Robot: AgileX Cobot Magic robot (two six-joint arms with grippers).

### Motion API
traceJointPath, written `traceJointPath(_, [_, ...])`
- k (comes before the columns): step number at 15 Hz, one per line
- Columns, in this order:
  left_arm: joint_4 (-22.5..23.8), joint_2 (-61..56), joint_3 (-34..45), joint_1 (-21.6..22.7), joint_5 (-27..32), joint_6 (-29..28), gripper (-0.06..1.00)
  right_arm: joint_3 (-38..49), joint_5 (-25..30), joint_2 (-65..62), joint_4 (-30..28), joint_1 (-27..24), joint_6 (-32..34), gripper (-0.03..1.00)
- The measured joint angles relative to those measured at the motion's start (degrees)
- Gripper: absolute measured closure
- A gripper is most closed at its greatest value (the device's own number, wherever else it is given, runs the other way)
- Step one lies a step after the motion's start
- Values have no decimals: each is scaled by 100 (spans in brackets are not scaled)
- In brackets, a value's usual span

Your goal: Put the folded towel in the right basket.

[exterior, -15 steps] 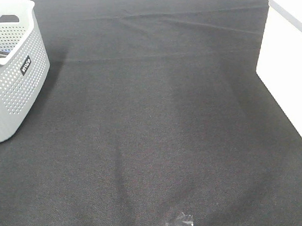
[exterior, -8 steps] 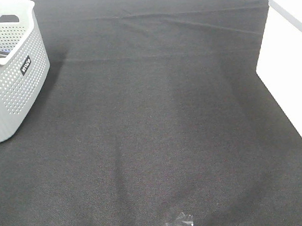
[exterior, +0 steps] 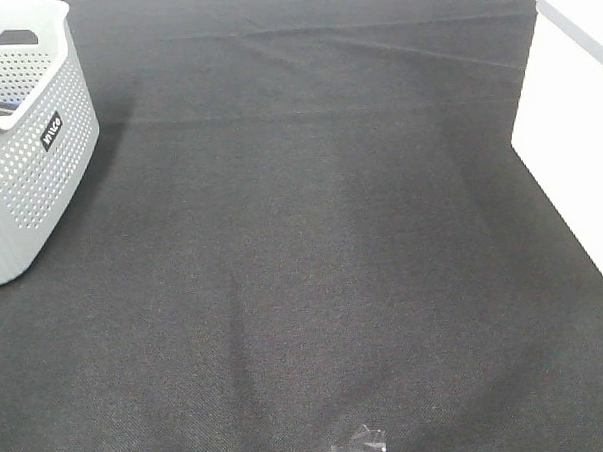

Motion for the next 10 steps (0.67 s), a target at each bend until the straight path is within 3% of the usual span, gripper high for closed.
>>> traceJointPath(10, [0, 0, 0, 23, 0, 0, -5, 0, 0, 0, -74, 0, -6, 0])
